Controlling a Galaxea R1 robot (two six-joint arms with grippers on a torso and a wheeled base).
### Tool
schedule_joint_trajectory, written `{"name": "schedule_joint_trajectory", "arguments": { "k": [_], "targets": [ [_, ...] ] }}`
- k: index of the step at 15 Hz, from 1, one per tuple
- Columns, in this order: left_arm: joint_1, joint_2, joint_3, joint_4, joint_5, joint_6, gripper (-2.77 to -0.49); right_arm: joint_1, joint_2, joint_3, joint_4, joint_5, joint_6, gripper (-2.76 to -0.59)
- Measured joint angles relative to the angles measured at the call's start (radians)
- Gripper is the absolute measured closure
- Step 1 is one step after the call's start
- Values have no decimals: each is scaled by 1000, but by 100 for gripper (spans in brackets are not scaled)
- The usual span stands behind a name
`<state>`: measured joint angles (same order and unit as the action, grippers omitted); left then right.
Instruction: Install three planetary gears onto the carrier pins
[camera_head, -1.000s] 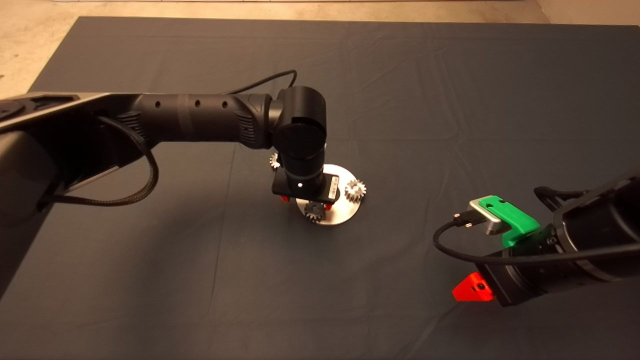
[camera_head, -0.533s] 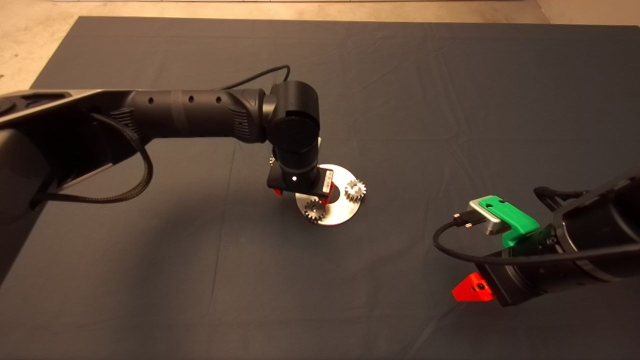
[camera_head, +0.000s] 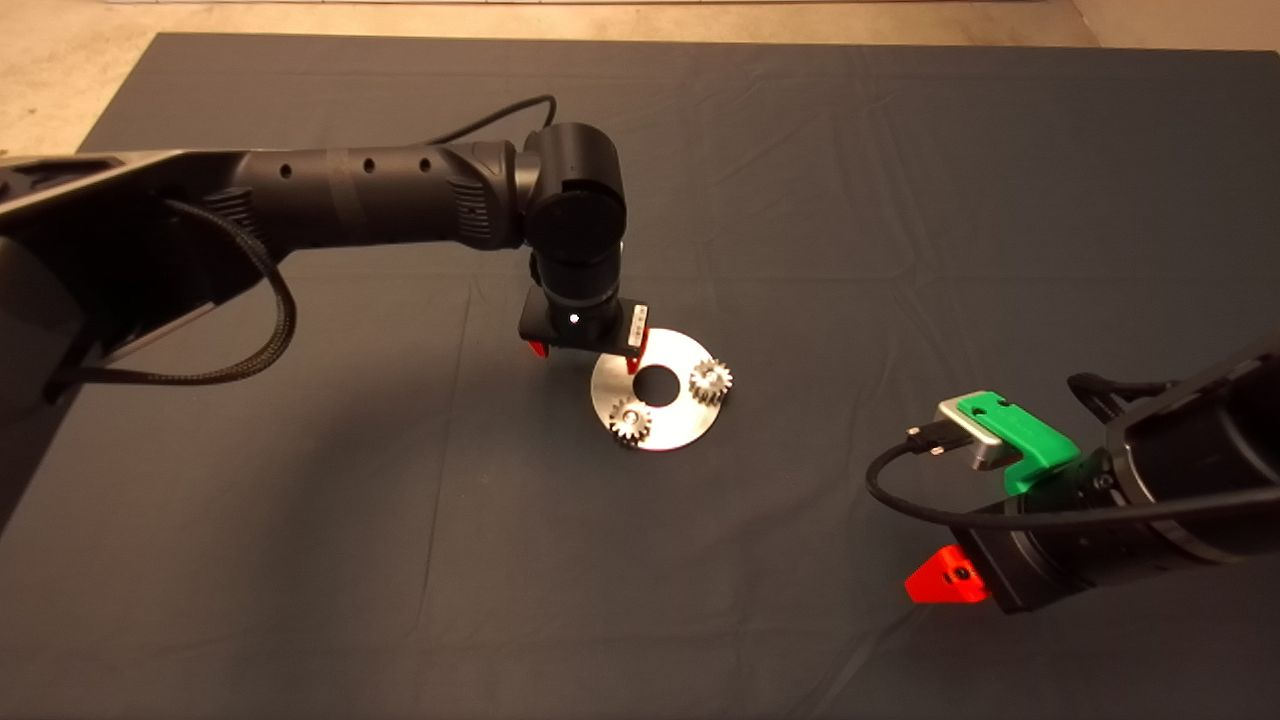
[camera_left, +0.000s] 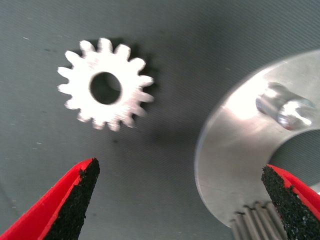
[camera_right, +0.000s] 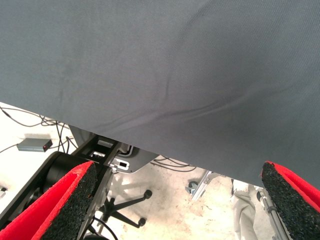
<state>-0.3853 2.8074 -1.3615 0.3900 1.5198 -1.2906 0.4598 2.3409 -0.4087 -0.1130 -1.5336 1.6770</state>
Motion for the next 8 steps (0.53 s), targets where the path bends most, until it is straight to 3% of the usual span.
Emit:
{"name": "schedule_joint_trajectory", "arguments": {
  "k": [6, 8],
  "targets": [
    [-3, -4, -68, 5, 0, 100, -235, 0, 0, 0, 1, 0, 20, -247],
    [-3, -7, -84, 22, 1, 117, -235, -1, 0, 0, 1, 0, 23, -247]
  ]
}}
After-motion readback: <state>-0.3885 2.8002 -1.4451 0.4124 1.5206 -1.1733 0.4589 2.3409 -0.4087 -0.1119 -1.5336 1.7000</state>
